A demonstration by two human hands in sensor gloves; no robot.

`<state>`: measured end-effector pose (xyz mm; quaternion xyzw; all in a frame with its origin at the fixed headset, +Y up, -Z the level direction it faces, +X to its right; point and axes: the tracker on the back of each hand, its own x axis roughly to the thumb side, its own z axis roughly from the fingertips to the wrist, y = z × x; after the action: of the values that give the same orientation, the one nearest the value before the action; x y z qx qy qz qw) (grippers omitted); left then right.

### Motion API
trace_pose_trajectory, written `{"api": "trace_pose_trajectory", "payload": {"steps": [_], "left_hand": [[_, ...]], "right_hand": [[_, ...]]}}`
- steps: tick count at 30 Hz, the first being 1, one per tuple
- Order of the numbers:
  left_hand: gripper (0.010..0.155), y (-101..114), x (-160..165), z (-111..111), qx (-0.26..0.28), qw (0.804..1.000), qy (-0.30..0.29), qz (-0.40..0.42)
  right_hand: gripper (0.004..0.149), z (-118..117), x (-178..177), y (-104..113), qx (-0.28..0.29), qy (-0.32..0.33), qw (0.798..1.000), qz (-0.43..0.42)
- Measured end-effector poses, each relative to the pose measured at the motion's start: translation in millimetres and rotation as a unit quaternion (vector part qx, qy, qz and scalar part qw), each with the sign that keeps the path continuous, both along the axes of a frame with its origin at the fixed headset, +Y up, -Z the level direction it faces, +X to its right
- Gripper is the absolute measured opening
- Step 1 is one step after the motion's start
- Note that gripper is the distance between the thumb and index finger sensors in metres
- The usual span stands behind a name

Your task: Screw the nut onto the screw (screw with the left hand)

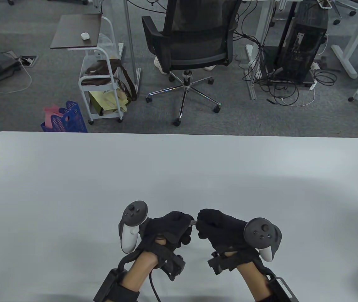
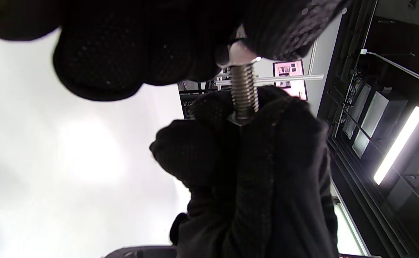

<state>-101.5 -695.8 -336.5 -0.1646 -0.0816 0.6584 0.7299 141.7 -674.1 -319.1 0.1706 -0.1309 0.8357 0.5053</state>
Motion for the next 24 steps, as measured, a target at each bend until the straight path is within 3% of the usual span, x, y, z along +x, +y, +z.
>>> {"api": "trace_pose_trajectory", "payload": {"steps": [2,7,13,15,19,22,24], "left_hand": [[0.053,6,0,-3,-0.01,1.0,0.024,0.007],[0.054,12,0,-7,0.01,1.0,0.001,0.001],[0.057,-4,-4,-6,0.046,0.999,-0.023,-0.002],[0.054,-4,-4,-3,0.065,0.998,-0.016,-0.019],[0.054,2,1,1,0.088,0.994,-0.057,-0.034],[0.073,-2,1,4,0.07,0.996,-0.039,-0.045],[0.062,-3,2,5,0.087,0.993,-0.001,-0.076]], "right_hand": [[0.056,-1,-4,6,-0.027,0.037,0.999,0.004],[0.049,-2,-9,20,0.014,-0.014,0.998,0.064],[0.047,-2,-11,7,0.034,-0.029,0.994,0.102],[0.047,-1,-11,3,0.03,-0.023,0.995,0.09],[0.047,2,-8,1,0.033,-0.018,0.996,0.085],[0.047,3,-7,1,0.035,-0.02,0.996,0.081],[0.047,2,-8,-2,0.026,-0.017,0.997,0.072]]}}
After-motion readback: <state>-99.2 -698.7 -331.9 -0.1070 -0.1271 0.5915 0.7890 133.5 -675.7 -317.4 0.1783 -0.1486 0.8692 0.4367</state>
